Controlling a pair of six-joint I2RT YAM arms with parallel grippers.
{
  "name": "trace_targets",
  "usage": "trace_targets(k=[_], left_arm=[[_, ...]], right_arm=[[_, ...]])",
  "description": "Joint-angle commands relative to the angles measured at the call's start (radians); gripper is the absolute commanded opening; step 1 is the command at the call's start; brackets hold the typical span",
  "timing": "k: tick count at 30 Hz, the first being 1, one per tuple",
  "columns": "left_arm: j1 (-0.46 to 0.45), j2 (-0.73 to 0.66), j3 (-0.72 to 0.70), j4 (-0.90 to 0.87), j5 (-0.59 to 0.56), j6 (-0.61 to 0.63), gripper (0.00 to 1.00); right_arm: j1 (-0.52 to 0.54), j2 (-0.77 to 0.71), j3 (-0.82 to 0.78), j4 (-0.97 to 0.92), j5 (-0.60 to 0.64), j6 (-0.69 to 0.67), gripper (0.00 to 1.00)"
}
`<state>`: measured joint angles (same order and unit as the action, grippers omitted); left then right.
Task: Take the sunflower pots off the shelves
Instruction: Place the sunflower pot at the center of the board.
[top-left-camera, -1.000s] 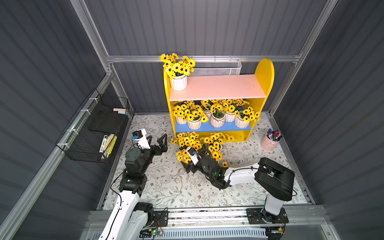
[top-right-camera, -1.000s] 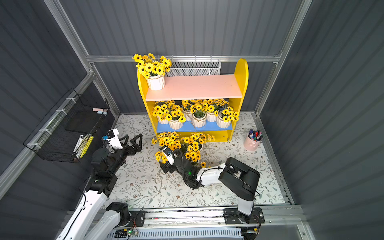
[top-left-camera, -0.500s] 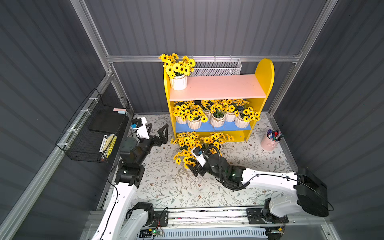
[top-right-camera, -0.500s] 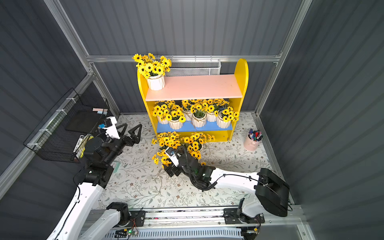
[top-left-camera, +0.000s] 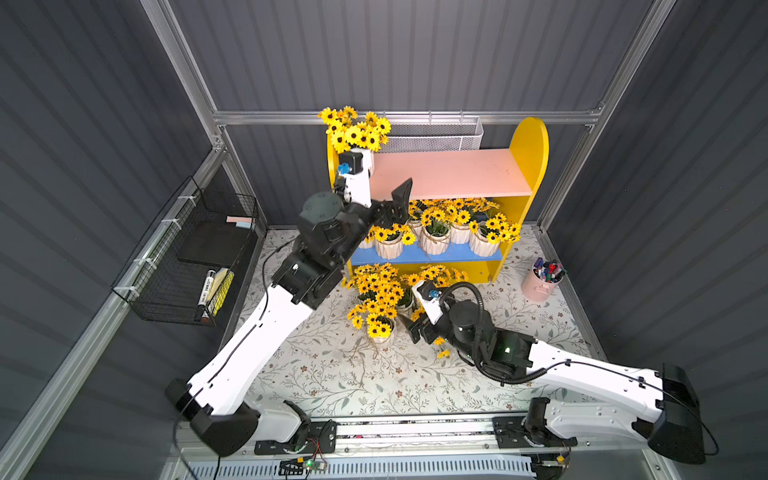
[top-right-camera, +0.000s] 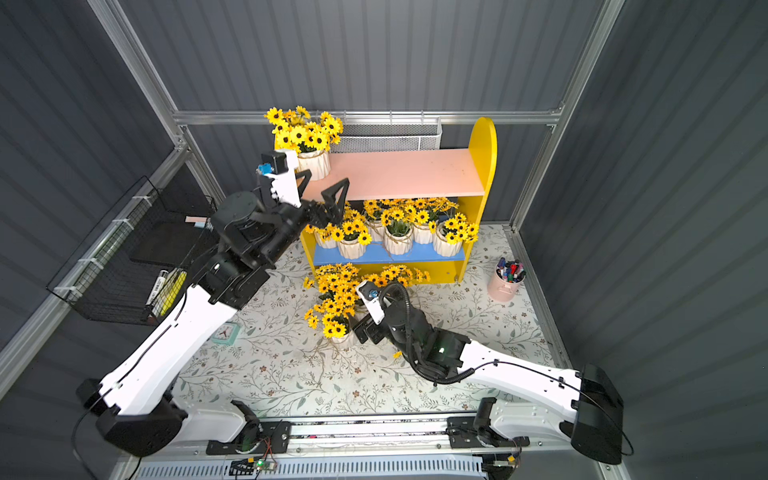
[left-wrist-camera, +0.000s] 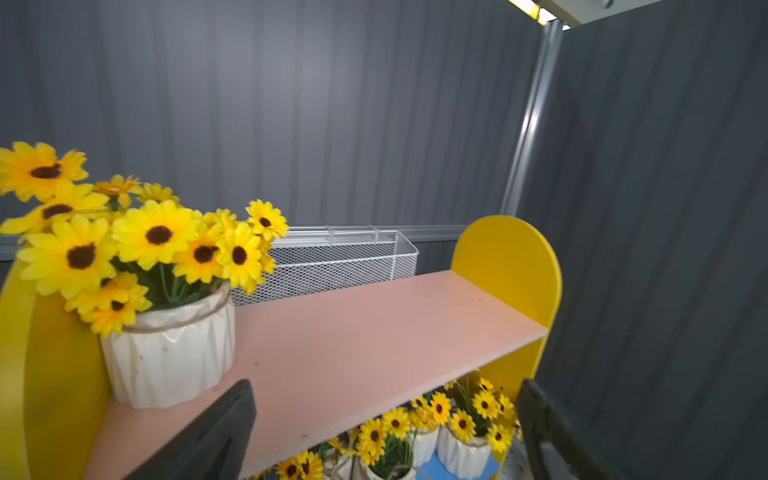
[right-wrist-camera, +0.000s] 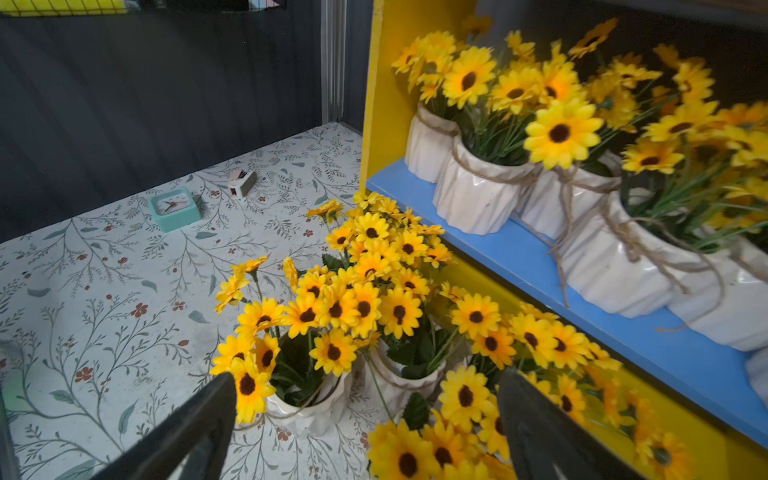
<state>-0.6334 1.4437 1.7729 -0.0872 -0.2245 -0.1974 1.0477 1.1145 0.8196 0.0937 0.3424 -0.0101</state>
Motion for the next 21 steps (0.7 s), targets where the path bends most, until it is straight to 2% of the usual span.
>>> trace_targets(k=[1, 4, 9, 17, 21], left_arm=[[-0.003, 0.127, 0.168, -0.165, -0.236, 0.021, 0.99], [-0.005, 0.214, 0.261, -0.188, -0.306, 0.031, 1.00], [-0.005, 0.291, 0.304, -0.152, -0.438, 0.058, 0.99], [-0.003, 0.328, 0.217, 0.010, -0.650, 0.081, 1.00], [0.016, 0.346, 0.192, 0.079, -0.693, 0.110, 0.99]], right_arm=[[-0.029, -0.046, 0.006, -0.020, 0.016, 0.010, 0.99], [-0.069, -0.063, 0.004, -0.022, -0.005, 0.013, 0.99], [-0.112, -0.077, 0.009, -0.015, -0.043, 0.018, 0.99], [-0.159, -0.082, 0.003, -0.005, -0.101, 0.033, 0.99], [-0.181, -0.091, 0.012, -0.026, -0.127, 0.041, 0.99]])
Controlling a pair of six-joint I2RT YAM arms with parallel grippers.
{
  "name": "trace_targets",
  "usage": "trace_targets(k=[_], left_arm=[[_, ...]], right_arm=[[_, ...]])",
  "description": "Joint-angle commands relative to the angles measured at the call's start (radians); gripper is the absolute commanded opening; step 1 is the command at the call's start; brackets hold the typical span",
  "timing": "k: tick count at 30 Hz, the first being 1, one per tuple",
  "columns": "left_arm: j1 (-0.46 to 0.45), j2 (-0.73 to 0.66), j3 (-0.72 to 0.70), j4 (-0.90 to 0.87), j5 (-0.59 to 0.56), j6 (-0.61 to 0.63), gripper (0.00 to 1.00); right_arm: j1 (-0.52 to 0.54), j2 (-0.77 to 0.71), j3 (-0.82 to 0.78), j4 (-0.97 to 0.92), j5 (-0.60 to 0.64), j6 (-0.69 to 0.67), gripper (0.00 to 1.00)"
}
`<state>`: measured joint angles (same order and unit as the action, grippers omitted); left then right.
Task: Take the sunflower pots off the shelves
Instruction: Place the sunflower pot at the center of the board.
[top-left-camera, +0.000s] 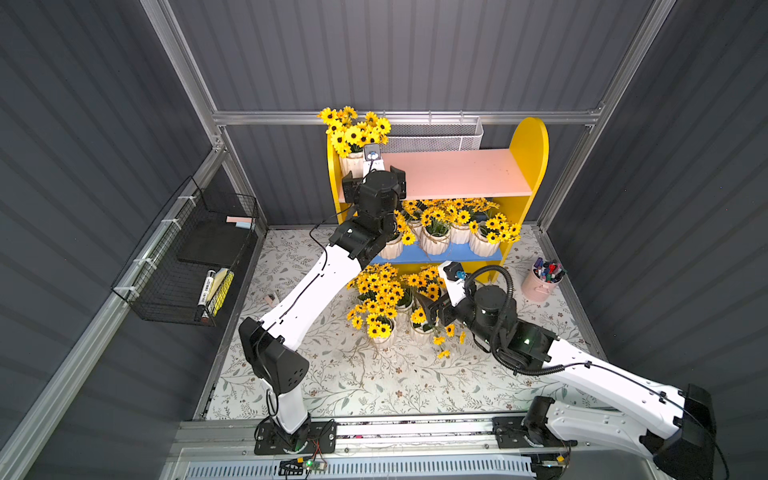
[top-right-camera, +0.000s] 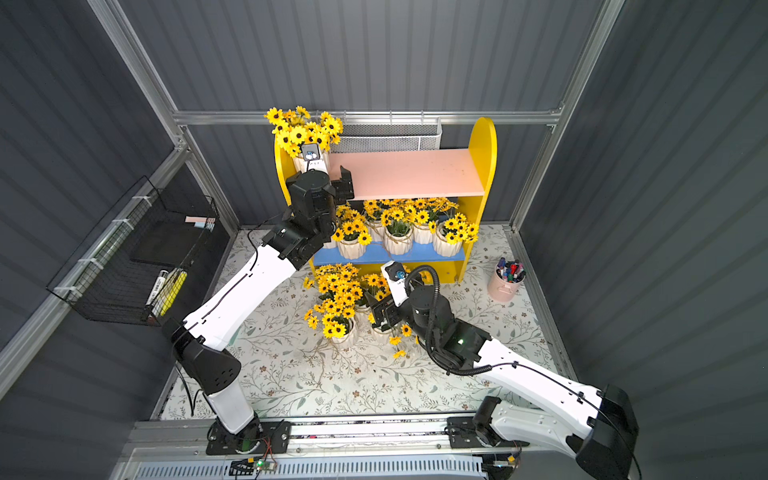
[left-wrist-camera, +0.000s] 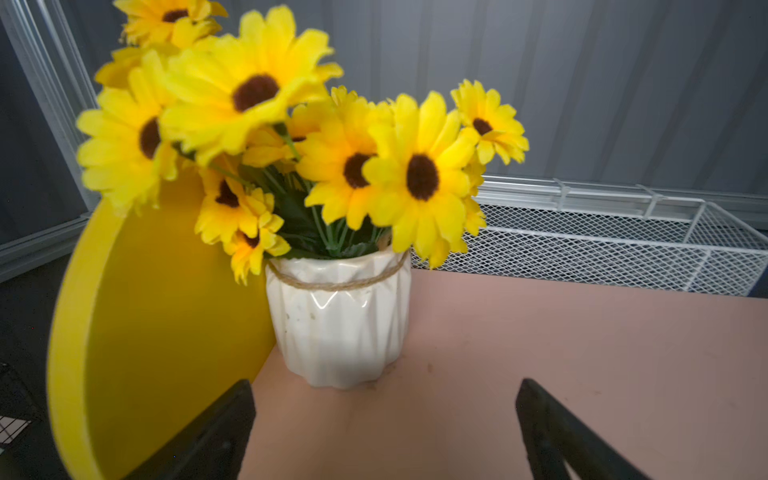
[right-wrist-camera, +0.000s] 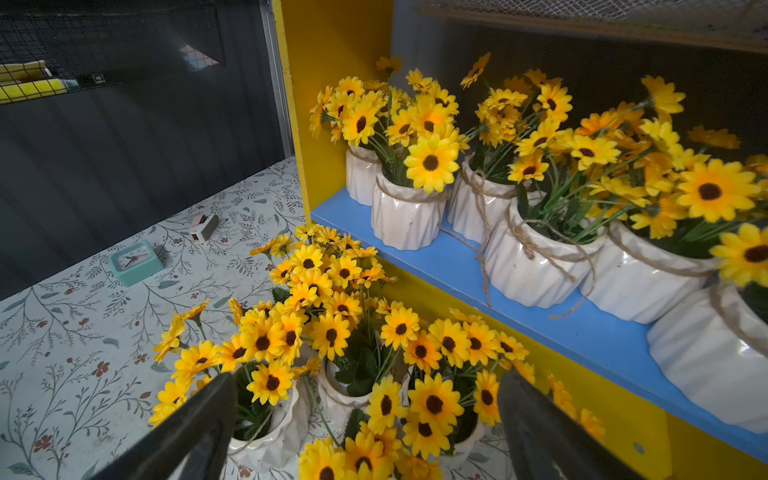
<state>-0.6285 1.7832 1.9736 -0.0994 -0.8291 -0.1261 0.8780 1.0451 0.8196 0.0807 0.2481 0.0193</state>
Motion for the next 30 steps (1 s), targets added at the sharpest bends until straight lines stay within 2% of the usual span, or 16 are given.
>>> trace_targets(k=[1, 8, 13, 17, 21, 25, 30], left_arm=[[0.021, 0.018, 0.002, 0.089, -0.092, 0.042, 0.99], [0.067, 0.063, -0.004, 0.126, -0.112, 0.010, 0.99], [0.087, 0.096, -0.025, 0.233, -0.145, 0.046, 1.00], [0.113, 0.124, -0.007, 0.248, -0.161, 0.025, 0.99], [0.121, 0.117, -0.058, 0.332, -0.174, 0.026, 1.00], [0.132, 0.140, -0.034, 0.357, -0.166, 0.039, 1.00], [0.131, 0.139, -0.061, 0.414, -0.077, 0.101, 0.99]], right_arm=[[-0.015, -0.026, 0.014, -0.020, -0.037, 0.010, 0.99], [-0.039, -0.033, 0.039, -0.066, -0.056, 0.024, 0.99], [-0.043, -0.020, 0.075, -0.100, -0.057, 0.021, 0.99], [-0.047, -0.007, 0.106, -0.132, -0.050, 0.018, 0.99], [-0.050, 0.013, 0.131, -0.146, -0.055, 0.010, 0.99], [-0.054, 0.021, 0.142, -0.150, -0.054, 0.007, 0.99], [-0.062, 0.031, 0.144, -0.146, -0.065, 0.004, 0.99]])
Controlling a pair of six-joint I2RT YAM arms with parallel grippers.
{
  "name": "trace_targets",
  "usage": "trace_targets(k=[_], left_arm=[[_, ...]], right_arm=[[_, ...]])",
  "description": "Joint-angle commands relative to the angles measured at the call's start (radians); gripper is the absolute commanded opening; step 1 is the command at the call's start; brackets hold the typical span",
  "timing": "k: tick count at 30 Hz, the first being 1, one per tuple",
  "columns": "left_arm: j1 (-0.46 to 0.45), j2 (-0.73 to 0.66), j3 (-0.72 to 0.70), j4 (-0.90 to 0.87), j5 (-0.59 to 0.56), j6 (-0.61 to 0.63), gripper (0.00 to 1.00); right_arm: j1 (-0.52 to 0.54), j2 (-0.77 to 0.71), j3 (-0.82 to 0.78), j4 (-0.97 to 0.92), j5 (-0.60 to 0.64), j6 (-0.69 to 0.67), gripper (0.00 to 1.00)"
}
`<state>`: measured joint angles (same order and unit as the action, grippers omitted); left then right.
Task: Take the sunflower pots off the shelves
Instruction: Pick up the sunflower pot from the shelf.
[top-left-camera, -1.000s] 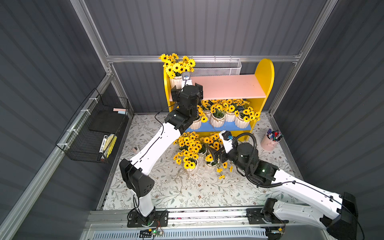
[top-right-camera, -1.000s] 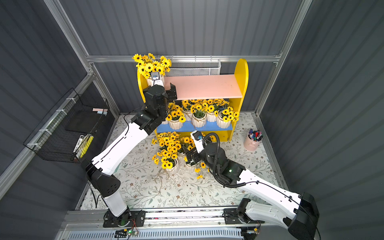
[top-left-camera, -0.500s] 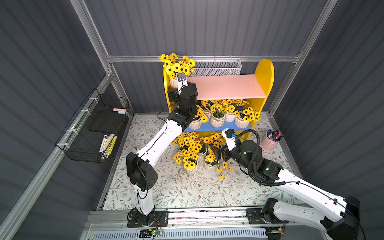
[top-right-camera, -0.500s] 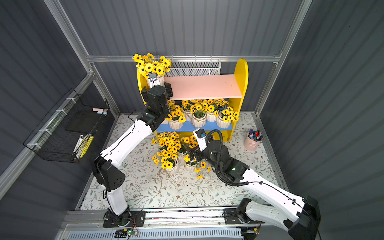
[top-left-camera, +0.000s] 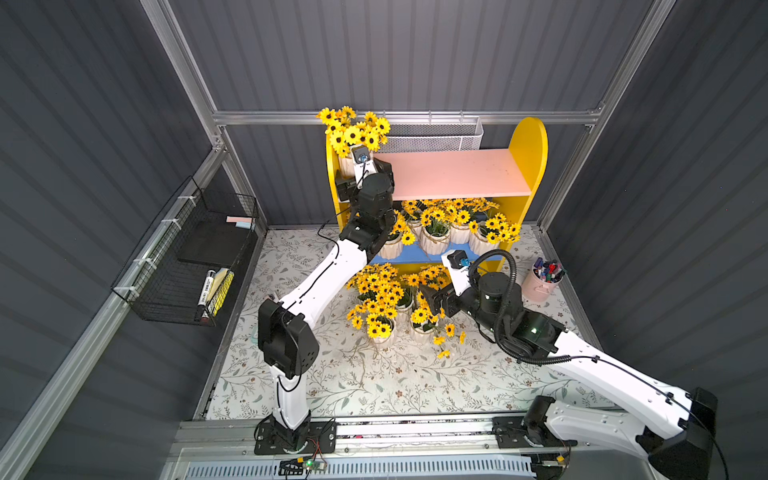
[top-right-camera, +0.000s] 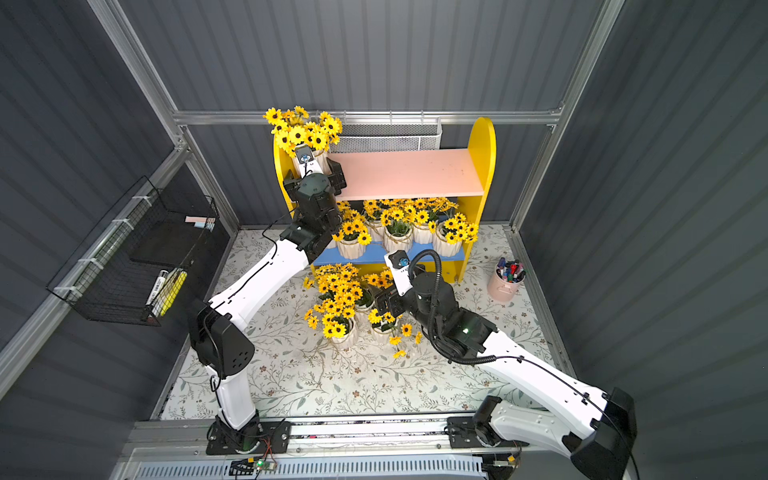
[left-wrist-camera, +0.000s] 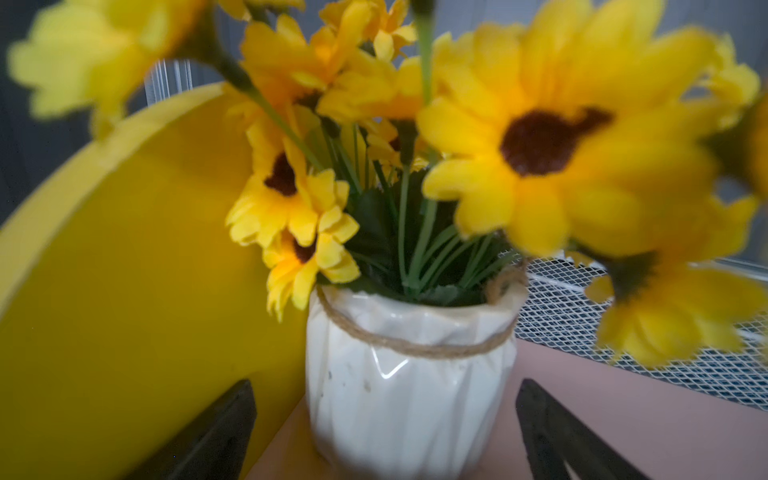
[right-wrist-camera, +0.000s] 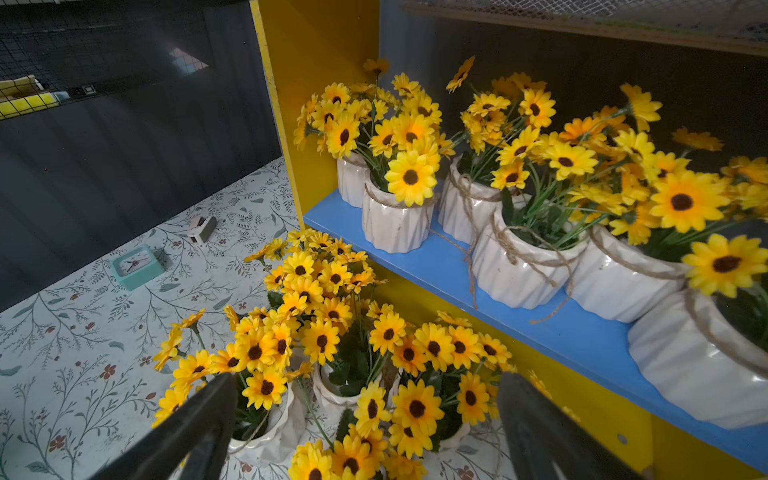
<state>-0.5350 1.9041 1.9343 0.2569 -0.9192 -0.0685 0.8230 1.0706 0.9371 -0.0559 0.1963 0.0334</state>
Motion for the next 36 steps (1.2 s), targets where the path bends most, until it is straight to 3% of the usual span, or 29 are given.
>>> trace_targets(k=[1, 6, 18, 27, 31, 33, 36], left_arm=[[0.037, 0.014, -0.031, 0.066, 0.019, 0.045, 0.99], [0.014, -0.019, -0.093, 0.133, 0.083, 0.085, 0.99], [-0.037, 0.022, -0.043, 0.148, 0.152, 0.174, 0.99], [-0.070, 0.057, -0.047, 0.213, -0.118, 0.215, 0.99], [-0.069, 0.025, -0.099, 0.269, -0.105, 0.236, 0.99], [-0.064, 0.048, -0.056, 0.314, -0.129, 0.303, 0.99], [-0.050, 0.097, 0.037, 0.267, -0.139, 0.303, 0.99]], right_arm=[[-0.009, 0.007, 0.025, -0.009, -0.015, -0.011, 0.99], [-0.017, 0.012, 0.023, 0.000, -0.030, -0.009, 0.99], [-0.028, 0.010, 0.016, 0.005, -0.046, -0.003, 0.99], [-0.046, 0.012, 0.028, -0.009, -0.085, 0.001, 0.99], [-0.051, 0.016, 0.037, -0.020, -0.087, -0.003, 0.99], [-0.054, 0.016, 0.036, -0.024, -0.093, -0.002, 0.99], [-0.059, 0.017, 0.038, -0.024, -0.105, 0.005, 0.99]])
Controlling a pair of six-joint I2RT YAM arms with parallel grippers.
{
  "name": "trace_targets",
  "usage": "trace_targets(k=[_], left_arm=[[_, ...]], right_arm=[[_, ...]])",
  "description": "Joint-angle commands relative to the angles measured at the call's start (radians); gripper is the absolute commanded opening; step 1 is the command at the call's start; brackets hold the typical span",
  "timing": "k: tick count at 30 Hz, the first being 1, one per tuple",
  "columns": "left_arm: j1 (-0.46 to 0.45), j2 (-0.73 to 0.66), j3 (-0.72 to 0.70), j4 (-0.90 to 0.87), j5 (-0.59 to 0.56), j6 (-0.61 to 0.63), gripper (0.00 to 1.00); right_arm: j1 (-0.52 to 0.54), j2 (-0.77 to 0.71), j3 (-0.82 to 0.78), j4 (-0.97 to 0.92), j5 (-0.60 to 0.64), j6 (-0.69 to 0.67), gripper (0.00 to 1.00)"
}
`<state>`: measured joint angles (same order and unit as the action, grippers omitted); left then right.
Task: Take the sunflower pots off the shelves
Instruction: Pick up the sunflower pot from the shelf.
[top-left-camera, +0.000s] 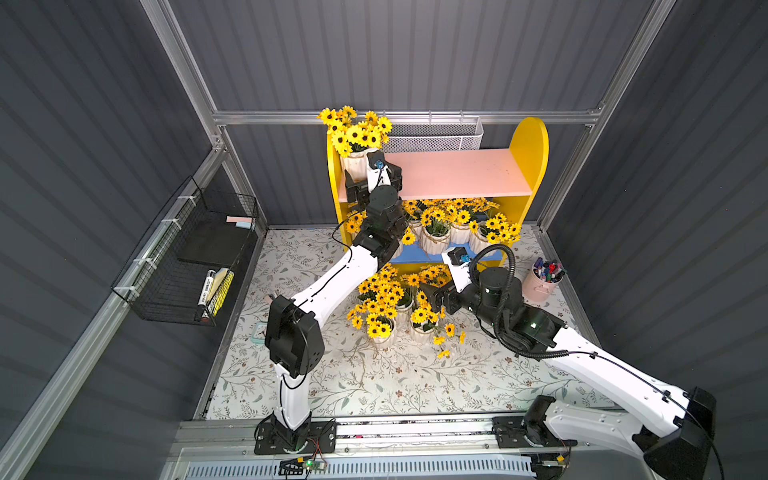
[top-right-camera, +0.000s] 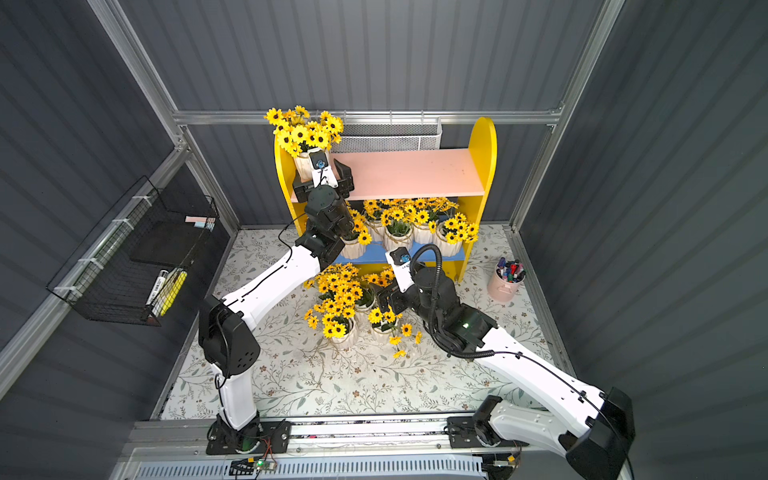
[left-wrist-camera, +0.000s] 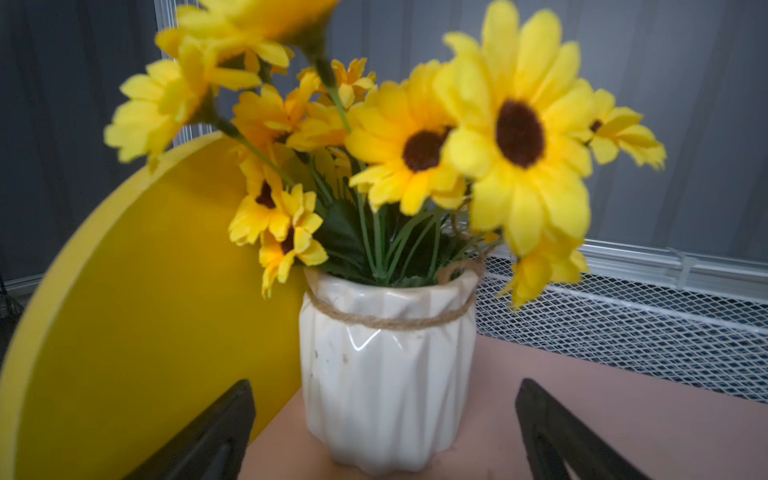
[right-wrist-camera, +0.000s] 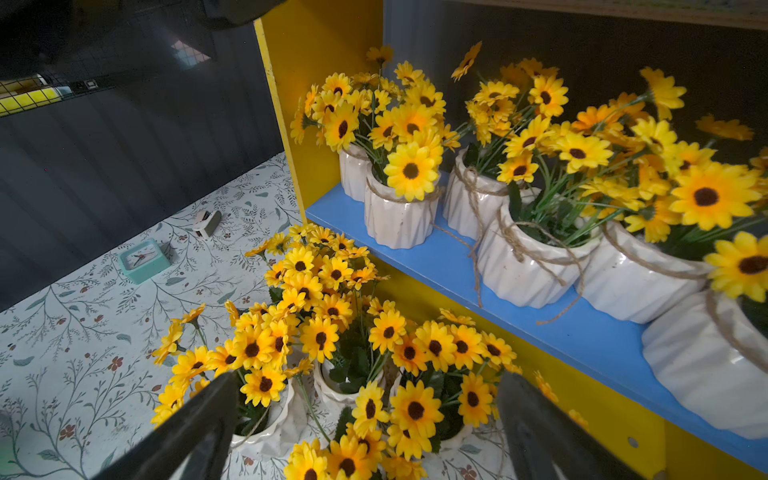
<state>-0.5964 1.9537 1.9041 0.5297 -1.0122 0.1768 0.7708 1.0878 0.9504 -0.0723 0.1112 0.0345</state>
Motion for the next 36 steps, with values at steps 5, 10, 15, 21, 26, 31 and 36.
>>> trace_targets(k=[5, 10, 15, 21, 26, 31, 36], left_arm=[[0.035, 0.080, 0.129, -0.030, -0.057, 0.063, 0.99], [0.059, 0.072, 0.133, -0.041, -0.053, 0.045, 0.99], [0.081, 0.093, 0.198, -0.120, 0.024, 0.015, 1.00], [0.086, 0.134, 0.288, -0.173, 0.109, 0.036, 0.99], [0.086, 0.116, 0.265, -0.197, 0.179, 0.009, 0.99], [0.084, 0.093, 0.224, -0.213, 0.243, -0.023, 0.99], [0.070, 0.082, 0.205, -0.230, 0.291, -0.038, 0.99]], right_arm=[[-0.011, -0.007, 0.028, -0.014, -0.030, 0.002, 0.99], [-0.019, -0.012, 0.030, -0.020, -0.038, -0.002, 0.99], [-0.022, -0.016, 0.030, -0.015, -0.043, 0.002, 0.99], [-0.025, -0.022, 0.027, -0.009, -0.047, 0.005, 0.99], [-0.026, -0.026, 0.023, -0.006, -0.051, 0.003, 0.99], [-0.028, -0.025, 0.021, -0.004, -0.055, -0.001, 0.99], [-0.030, -0.013, 0.025, 0.002, -0.061, 0.000, 0.99]])
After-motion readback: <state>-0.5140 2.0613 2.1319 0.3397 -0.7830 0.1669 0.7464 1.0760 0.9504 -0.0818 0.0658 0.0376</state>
